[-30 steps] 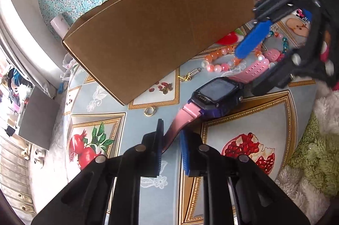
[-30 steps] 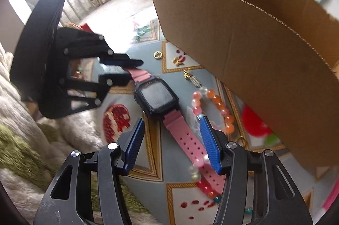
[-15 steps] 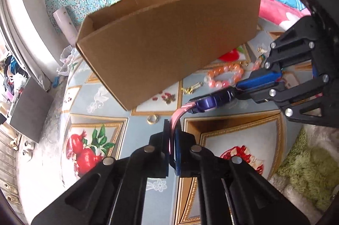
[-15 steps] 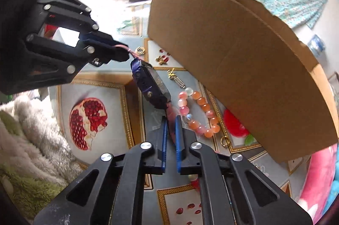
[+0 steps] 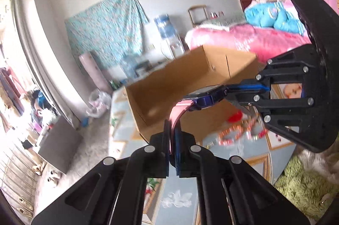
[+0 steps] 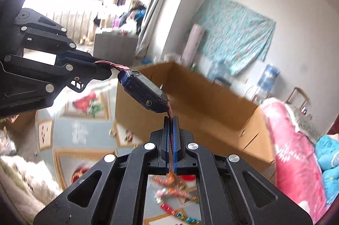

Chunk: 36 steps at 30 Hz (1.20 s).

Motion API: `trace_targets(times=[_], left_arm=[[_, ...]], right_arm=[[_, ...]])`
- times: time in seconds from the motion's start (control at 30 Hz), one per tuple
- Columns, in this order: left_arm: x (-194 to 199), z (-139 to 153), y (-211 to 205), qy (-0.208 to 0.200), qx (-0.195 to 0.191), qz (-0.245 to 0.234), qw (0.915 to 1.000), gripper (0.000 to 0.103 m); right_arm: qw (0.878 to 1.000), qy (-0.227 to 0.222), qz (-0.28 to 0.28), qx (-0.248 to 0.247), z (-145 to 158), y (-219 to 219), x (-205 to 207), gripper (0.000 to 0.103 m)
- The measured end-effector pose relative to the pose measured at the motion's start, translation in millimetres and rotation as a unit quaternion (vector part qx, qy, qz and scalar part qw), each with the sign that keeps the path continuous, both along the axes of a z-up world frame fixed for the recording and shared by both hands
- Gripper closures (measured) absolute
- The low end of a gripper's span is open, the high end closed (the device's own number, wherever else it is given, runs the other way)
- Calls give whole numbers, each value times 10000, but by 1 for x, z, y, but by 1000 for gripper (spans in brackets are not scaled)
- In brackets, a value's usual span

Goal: Organize jewelry
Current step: 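Carry the watch over the cardboard box and open both grippers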

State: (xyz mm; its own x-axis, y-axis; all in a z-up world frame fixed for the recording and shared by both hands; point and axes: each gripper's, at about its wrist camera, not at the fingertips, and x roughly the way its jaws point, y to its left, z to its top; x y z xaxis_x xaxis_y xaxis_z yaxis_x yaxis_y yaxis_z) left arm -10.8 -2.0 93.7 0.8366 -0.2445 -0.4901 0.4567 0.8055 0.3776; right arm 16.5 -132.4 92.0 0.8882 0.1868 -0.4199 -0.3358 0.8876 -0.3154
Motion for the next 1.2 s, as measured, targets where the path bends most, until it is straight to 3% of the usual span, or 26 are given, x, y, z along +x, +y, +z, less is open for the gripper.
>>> trace_targets(times=[0.17, 0.27, 0.33, 0.47, 0.53, 0.63, 0.73, 0.87, 0.93, 1.07, 1.2], left_arm=[[8, 45, -7, -640, -179, -32, 9978, 99], [36, 62, -13, -577, -346, -118, 9977, 99], [66, 66, -17, -258, -413, -85, 9988, 99], [142, 52, -27, 1004, -552, 21, 9934, 99], [179, 32, -31, 1739, -521, 135, 9833, 99], [223, -1, -35, 2790, -479, 221, 9588, 99], [250, -25, -34, 3328, -346, 289, 9419, 97], [269, -33, -34, 3603, -120, 365, 9321, 92], [275, -30, -33, 3556, -124, 369, 9338, 91], [280, -22, -27, 3326, -227, 495, 9415, 73], [283, -12, -12, 3103, -522, 686, 9467, 73]], right_arm=[[9982, -562, 65, 181, 48, -19, 9, 102], [9983, -559, 180, 25, 72, -34, 34, 102], [9990, -291, 308, -156, 78, -32, 67, 102], [9937, 886, 521, -448, 61, -21, 148, 102], [9820, 1675, 661, -565, 39, -14, 179, 102], [9525, 2837, 843, -723, 2, -11, 221, 102], [9182, 3758, 1036, -707, -29, -9, 252, 102], [8870, 4463, 999, -631, -43, -15, 283, 98], [8890, 4461, 827, -616, -45, -16, 294, 93], [8969, 4358, 684, -308, -41, -28, 300, 89], [9024, 4272, 563, -52, -35, -41, 288, 89]])
